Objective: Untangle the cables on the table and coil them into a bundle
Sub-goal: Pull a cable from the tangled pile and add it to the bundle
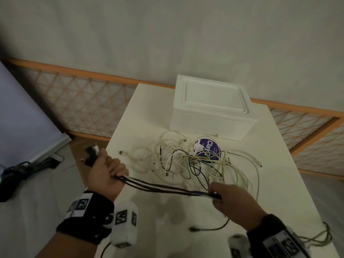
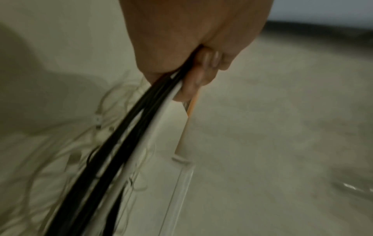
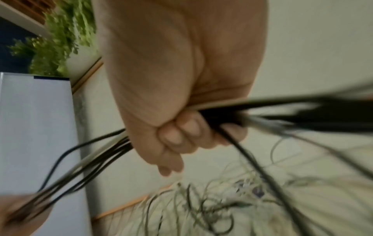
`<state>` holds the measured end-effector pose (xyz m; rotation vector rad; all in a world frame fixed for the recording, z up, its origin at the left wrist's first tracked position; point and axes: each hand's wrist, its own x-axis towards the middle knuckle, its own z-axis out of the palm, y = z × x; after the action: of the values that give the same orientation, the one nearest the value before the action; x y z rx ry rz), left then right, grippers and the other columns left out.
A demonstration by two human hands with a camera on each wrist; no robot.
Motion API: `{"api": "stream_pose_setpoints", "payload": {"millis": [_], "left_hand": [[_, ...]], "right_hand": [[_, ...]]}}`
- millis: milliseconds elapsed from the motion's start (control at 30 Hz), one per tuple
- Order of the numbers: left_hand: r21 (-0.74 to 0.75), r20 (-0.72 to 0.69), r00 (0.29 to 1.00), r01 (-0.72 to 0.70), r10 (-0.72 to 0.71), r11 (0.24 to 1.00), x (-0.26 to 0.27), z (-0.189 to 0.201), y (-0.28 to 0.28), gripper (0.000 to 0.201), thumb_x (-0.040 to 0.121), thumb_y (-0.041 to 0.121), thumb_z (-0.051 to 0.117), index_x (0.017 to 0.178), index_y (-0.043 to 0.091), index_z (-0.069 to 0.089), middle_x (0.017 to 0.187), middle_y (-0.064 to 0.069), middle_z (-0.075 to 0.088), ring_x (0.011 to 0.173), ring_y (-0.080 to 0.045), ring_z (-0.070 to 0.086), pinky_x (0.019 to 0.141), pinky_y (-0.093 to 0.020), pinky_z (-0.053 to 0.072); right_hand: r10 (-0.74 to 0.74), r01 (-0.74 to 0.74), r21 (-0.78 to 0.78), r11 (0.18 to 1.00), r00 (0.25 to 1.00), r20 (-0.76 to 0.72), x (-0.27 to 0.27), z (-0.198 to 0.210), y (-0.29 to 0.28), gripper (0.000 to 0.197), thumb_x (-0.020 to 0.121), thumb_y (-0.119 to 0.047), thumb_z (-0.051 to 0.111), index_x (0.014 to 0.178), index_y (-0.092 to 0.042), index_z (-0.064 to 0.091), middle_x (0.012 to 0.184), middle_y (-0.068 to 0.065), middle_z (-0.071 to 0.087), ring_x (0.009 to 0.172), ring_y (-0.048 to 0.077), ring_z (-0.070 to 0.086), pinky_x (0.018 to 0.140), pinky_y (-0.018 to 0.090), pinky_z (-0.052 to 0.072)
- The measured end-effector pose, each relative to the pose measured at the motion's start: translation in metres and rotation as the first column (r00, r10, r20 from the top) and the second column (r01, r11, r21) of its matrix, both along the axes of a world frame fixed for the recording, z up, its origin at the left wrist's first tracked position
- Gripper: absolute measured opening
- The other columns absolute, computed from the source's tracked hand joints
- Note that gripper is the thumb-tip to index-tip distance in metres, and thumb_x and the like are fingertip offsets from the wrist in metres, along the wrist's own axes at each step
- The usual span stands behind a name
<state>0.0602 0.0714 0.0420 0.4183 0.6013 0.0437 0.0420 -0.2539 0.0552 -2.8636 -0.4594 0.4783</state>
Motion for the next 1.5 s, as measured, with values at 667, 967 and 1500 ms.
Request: {"api": "stream_pose_setpoints", "payload": {"millis": [667, 967, 1500], "left_hand": [[0.403, -0.216, 0.875, 0.484, -0.433, 0.777, 0.004, -0.023, -0.071, 0.042, 0.093, 0.025, 0.059, 0.058, 0.019, 0.035, 0.051, 0.001, 0.039, 0.034, -0.007, 0.02, 0.035, -0.016, 0.017], [0.457, -0.239, 0.859, 0.511, -0.453, 0.728, 0.006, -0.021, -0.088, 0.041, 0.092, 0.022, 0.06, 0.057, 0.019, 0.038, 0.053, 0.0, 0.039, 0.035, -0.007, 0.022, 0.036, -0.016, 0.017], [0.382, 0.111, 0.874, 0.402, -0.474, 0.832, 0.059, 0.052, -0.125, 0.022, 0.096, 0.025, 0.051, 0.094, 0.01, 0.067, 0.094, -0.001, 0.074, 0.035, -0.002, 0.023, 0.036, -0.015, 0.023]], "right_hand": [[0.085, 0.558, 0.575, 0.598, 0.67, -0.738, 0.092, -0.002, 0.042, 0.048, 0.069, -0.036, 0.048, 0.097, -0.003, 0.069, 0.099, 0.005, 0.07, 0.083, 0.018, 0.059, 0.07, 0.029, 0.042], [-0.125, 0.13, 0.029, 0.991, 0.982, -0.141, 0.099, -0.038, 0.06, 0.014, 0.087, -0.026, 0.056, 0.077, -0.016, 0.055, 0.08, 0.0, 0.056, 0.08, 0.021, 0.058, 0.068, 0.029, 0.044], [0.073, -0.128, 0.395, 0.91, 0.986, 0.151, 0.066, 0.045, 0.041, 0.005, 0.094, -0.03, 0.053, 0.093, -0.029, 0.058, 0.069, -0.01, 0.058, 0.063, 0.003, 0.052, 0.061, 0.021, 0.038]]}}
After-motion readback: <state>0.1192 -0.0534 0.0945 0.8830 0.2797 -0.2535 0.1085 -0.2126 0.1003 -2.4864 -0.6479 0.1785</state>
